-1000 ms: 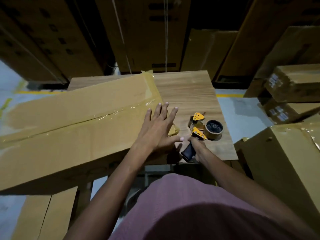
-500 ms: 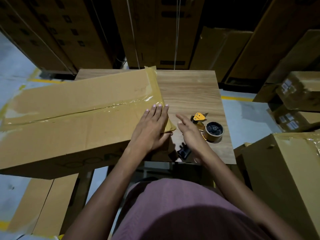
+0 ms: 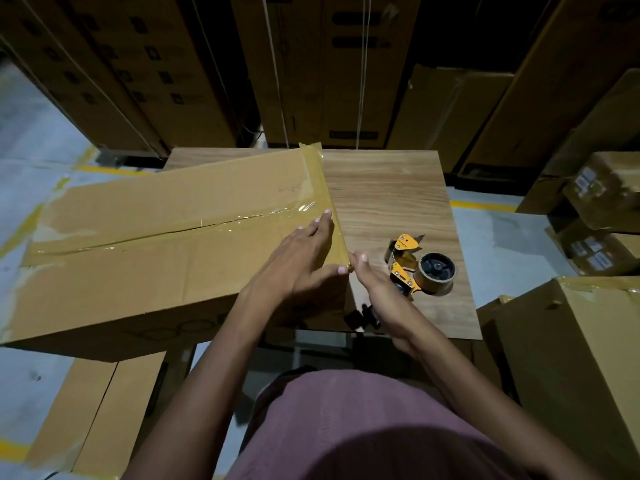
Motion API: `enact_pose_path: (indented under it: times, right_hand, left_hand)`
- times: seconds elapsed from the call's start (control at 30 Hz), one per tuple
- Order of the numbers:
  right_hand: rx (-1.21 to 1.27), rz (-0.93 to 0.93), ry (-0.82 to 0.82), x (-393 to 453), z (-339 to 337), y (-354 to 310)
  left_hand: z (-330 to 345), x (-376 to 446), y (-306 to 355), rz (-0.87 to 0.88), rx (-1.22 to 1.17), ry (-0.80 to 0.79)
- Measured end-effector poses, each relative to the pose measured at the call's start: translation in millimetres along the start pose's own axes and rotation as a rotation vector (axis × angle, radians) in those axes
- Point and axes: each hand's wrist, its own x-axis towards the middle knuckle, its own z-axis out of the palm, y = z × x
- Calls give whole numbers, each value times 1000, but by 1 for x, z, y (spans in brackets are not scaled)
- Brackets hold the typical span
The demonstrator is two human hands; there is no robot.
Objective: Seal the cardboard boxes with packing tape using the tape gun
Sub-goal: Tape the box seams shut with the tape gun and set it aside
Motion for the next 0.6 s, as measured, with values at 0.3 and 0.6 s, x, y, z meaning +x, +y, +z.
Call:
enact_pose_path:
  times: [0.3,0.6]
  right_hand:
    - [149,16,175,6,10,-16]
    - [329,155,23,-18,24,-14]
  left_hand:
    - [-12,18,-7,-65,46,4]
    - [-24,38,-37,-160,52,-155]
